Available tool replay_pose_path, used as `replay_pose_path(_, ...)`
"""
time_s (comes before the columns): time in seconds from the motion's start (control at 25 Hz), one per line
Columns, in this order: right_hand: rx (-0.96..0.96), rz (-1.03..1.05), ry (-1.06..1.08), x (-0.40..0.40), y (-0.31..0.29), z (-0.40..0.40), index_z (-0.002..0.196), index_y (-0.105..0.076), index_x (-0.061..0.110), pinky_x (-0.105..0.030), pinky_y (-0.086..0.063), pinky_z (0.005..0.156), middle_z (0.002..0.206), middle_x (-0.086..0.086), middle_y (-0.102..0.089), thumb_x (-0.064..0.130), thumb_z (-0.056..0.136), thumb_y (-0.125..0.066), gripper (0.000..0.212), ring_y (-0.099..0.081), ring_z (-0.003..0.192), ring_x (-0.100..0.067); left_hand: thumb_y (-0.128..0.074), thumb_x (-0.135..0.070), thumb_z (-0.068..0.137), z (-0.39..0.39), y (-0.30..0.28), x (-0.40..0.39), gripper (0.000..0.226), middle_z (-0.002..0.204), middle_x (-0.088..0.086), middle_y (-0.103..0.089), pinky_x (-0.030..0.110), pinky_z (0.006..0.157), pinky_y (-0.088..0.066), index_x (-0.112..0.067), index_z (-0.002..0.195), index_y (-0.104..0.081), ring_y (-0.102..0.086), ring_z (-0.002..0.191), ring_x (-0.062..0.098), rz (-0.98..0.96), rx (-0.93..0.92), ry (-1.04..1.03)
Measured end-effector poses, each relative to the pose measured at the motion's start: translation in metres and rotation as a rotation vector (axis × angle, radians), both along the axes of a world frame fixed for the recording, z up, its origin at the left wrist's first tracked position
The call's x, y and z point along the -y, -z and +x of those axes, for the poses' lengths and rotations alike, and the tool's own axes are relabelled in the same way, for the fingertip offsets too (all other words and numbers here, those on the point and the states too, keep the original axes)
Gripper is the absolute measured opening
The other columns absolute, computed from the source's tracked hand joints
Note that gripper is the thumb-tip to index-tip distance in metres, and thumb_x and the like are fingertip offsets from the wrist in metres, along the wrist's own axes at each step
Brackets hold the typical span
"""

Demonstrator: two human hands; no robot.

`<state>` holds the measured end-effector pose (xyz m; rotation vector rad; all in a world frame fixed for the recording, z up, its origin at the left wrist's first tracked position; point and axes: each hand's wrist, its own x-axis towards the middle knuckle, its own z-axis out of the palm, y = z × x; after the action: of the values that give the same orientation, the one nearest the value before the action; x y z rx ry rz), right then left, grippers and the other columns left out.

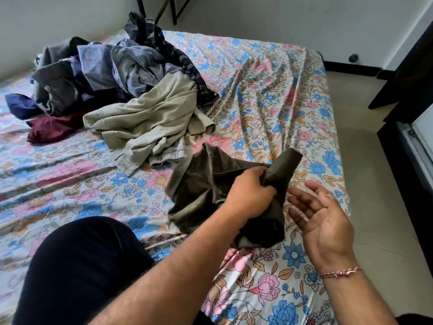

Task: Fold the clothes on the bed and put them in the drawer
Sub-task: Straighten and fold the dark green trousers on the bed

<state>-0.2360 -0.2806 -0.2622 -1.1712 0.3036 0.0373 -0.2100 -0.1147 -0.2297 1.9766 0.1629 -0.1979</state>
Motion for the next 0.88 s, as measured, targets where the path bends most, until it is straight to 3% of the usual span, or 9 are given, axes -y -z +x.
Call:
replay_pose_path(0.12,-0.033,-0.233,0.092,0.009,0.002,0.007,0.119,-0.068,0.016,-0.036,-0.056,0.082,0.116,-0.013,-0.074,0.017,0.107,-0.046,0.025,-0.070,0.100,-0.025,-0.068,-0.003,0.089,0.007,-0.013,-0.023,0.029,0.103,0.017,-0.077,0.049,0.090,-0.062,-0.017,0.114,-0.073,-0.075,0.094,0.038,-0.531,-0.162,-0.094)
replay_pose_path(0.2,-0.099,-0.344,0.025,0.006,0.008,0.005,0.117,-0.068,0.017,-0.039,-0.057,0.090,0.116,-0.007,-0.074,0.013,0.105,-0.053,0.020,-0.069,0.110,-0.027,-0.064,0.002,0.089,0.023,-0.014,-0.058,0.035,0.109,0.021,-0.076,0.047,0.087,-0.061,-0.012,0.120,-0.071,-0.074,0.090,0.035,-0.624,-0.216,-0.105)
replay_pose_path(0.28,-0.161,-0.408,-0.084,-0.005,0.011,0.001,0.119,-0.067,0.020,-0.043,-0.057,0.096,0.118,-0.007,-0.072,0.013,0.101,-0.060,0.020,-0.069,0.111,-0.027,-0.065,-0.004,0.090,0.036,-0.008,-0.102,0.037,0.115,0.020,-0.074,0.043,0.089,-0.061,-0.011,0.126,-0.068,-0.072,0.095,0.031,-0.310,-0.232,-0.076)
replay_pose_path(0.36,-0.211,-0.412,-0.169,-0.022,0.009,0.003,0.121,-0.063,0.021,-0.043,-0.058,0.096,0.117,-0.010,-0.070,0.016,0.100,-0.063,0.022,-0.070,0.106,-0.024,-0.070,-0.021,0.090,0.036,0.000,-0.136,0.044,0.121,0.010,-0.070,0.037,0.094,-0.057,-0.015,0.134,-0.063,-0.068,0.107,0.028,0.362,-0.182,-0.028)
replay_pose_path(0.44,-0.251,-0.285,-0.190,-0.042,0.004,0.007,0.125,-0.060,0.017,-0.041,-0.059,0.094,0.116,-0.012,-0.070,0.016,0.100,-0.063,0.025,-0.070,0.103,-0.022,-0.071,-0.028,0.089,0.030,0.003,-0.147,0.045,0.119,0.003,-0.068,0.031,0.088,-0.052,-0.020,0.132,-0.062,-0.066,0.104,0.022,0.630,0.064,-0.052)
replay_pose_path(0.56,-0.256,-0.156,-0.186,-0.073,-0.002,0.012,0.126,-0.063,0.012,-0.036,-0.059,0.087,0.115,-0.008,-0.076,0.017,0.098,-0.067,0.029,-0.073,0.104,-0.020,-0.066,-0.033,0.092,0.028,-0.003,-0.132,0.026,0.095,-0.004,-0.070,0.028,0.070,-0.051,-0.026,0.117,-0.063,-0.066,0.082,0.014,0.419,0.127,0.001)
replay_pose_path(0.72,-0.299,-0.047,-0.139,-0.107,-0.014,0.019,0.117,-0.071,0.004,-0.051,-0.061,0.086,0.102,-0.017,-0.078,0.008,0.084,-0.080,0.035,-0.076,0.097,-0.034,-0.060,-0.063,0.089,0.030,0.021,-0.126,0.038,0.100,0.006,-0.070,0.039,0.084,-0.057,-0.029,0.106,-0.060,-0.067,0.091,0.025,0.241,-0.075,-0.039)
replay_pose_path(0.8,-0.121,-0.142,-0.107,-0.119,-0.029,0.024,0.112,-0.073,0.014,-0.058,-0.061,0.085,0.101,-0.015,-0.078,0.000,0.080,-0.079,0.035,-0.075,0.096,-0.039,-0.051,-0.074,0.091,0.023,0.016,-0.126,0.052,0.103,0.013,-0.070,0.040,0.080,-0.056,-0.027,0.111,-0.058,-0.064,0.084,0.025,-0.027,-0.090,-0.093)
replay_pose_path(0.88,0.197,-0.440,-0.134,-0.121,-0.055,0.025,0.109,-0.072,0.026,-0.049,-0.062,0.084,0.103,0.001,-0.076,0.002,0.079,-0.078,0.039,-0.073,0.097,-0.026,-0.040,-0.074,0.099,0.018,0.001,-0.123,0.062,0.103,0.013,-0.069,0.045,0.078,-0.057,-0.020,0.124,-0.059,-0.067,0.085,0.026,-0.432,-0.126,-0.059)
